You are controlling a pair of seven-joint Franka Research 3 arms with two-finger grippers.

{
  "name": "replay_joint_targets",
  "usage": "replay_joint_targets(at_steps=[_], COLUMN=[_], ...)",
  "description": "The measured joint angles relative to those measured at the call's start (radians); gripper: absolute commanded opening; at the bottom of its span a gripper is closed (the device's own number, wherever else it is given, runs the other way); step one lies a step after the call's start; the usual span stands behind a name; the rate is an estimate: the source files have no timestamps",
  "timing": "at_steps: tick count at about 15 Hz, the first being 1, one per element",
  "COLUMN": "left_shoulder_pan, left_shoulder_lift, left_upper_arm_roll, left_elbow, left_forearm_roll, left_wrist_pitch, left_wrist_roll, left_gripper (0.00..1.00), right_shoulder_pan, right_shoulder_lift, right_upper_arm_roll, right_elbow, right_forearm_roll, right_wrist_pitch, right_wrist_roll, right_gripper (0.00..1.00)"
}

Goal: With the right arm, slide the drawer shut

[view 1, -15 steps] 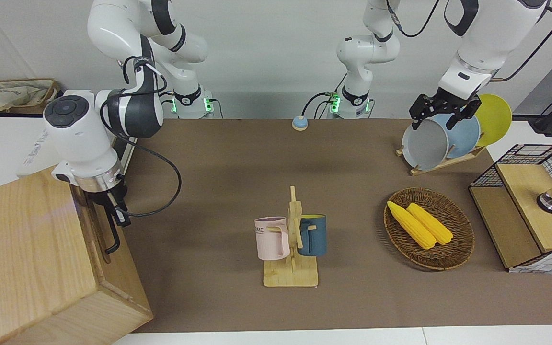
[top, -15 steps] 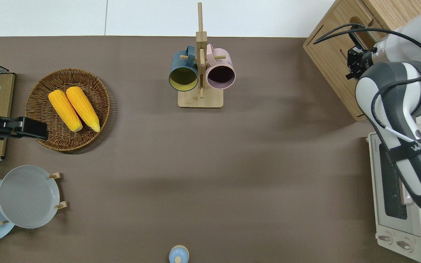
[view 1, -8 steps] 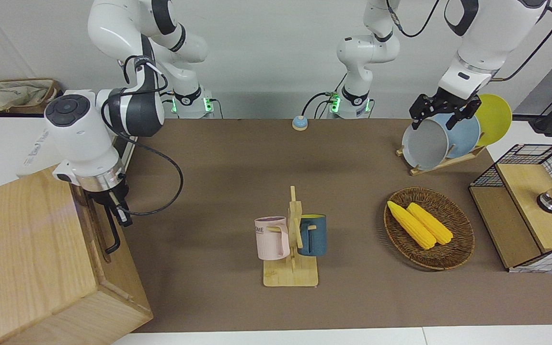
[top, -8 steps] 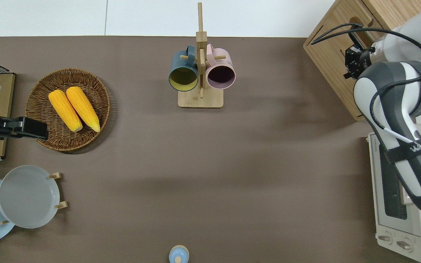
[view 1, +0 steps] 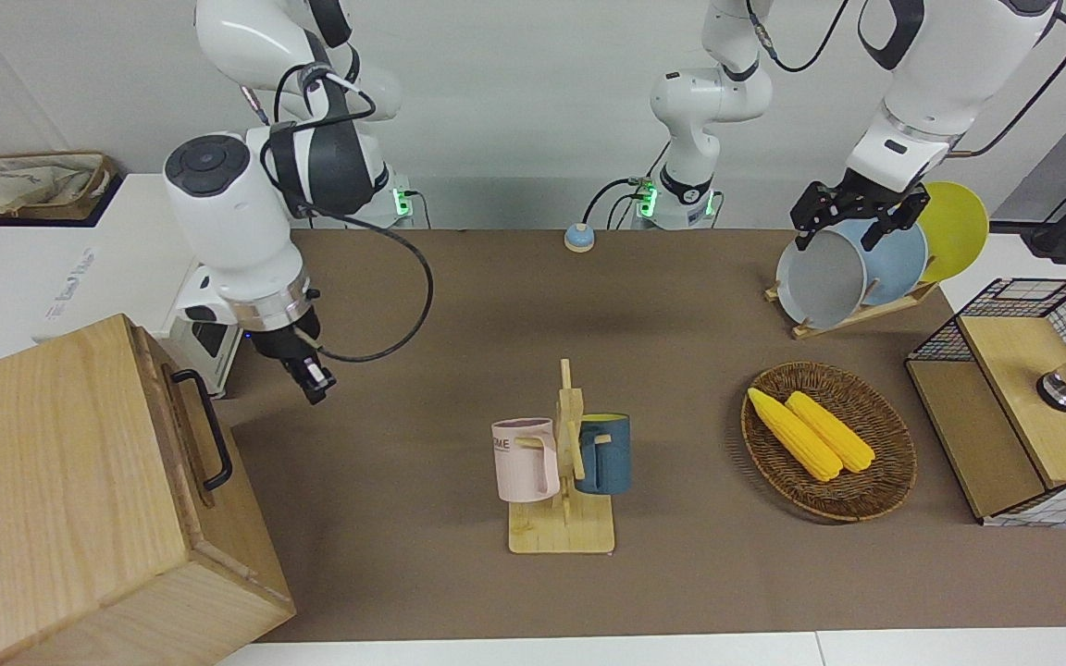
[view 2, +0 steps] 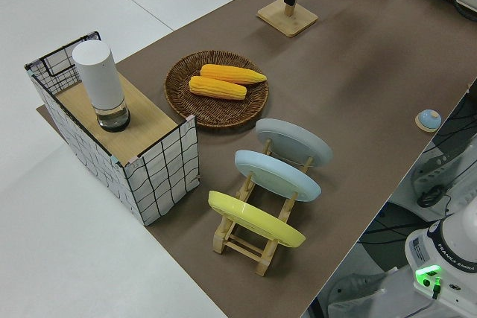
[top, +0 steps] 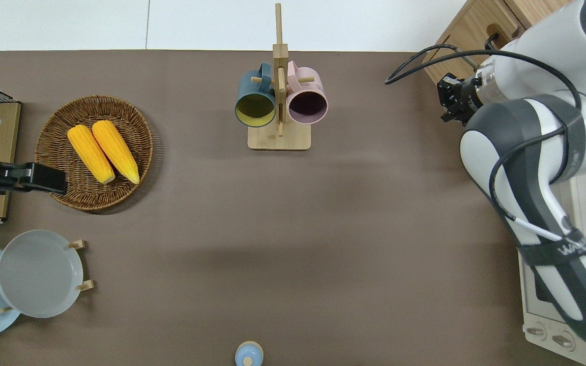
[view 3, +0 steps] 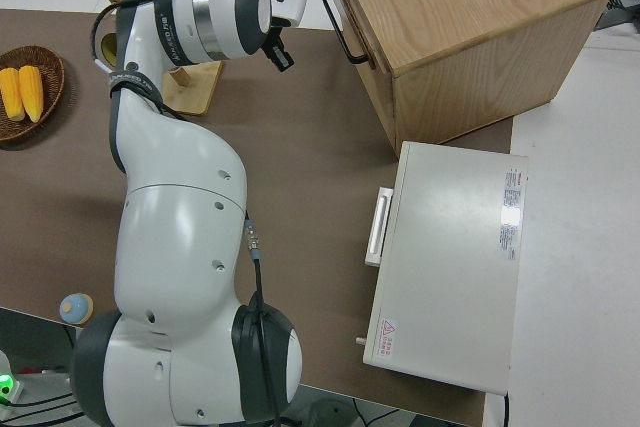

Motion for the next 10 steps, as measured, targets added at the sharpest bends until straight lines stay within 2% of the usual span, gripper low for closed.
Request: replay_joint_targets(at_steps=[3,6,8,10], left_shoulder_pan=[0.000,0.000,0.000,0.000], left_shoulder_lift=[0.000,0.000,0.000,0.000], left_upper_arm_roll=[0.000,0.000,0.000,0.000], left_elbow=[0.000,0.000,0.000,0.000], left_forearm_roll=[0.000,0.000,0.000,0.000], left_wrist_pitch=[0.000,0.000,0.000,0.000], left_wrist_roll=[0.000,0.000,0.000,0.000], left_gripper=[0.99,0.99,0.99,0.99], right_shoulder_pan=[0.017,0.025,0.025,0.031], right_shoulder_lift=[-0.095,-0.189,-0.248,-0.289], right_upper_arm_roll=[0.015,0.010,-0.014,-0.052], right_elbow=[-0.047,-0.111,-0.161,-0.192], right_forearm_roll=[0.018,0.080,0.117,0.146], right_wrist_pitch=[-0.074,-0.099,-0.110,-0.138], right_wrist_roll=[-0.122,-0.221,-0.317,-0.419], right_gripper=[0.000,0.000,0.000,0.000])
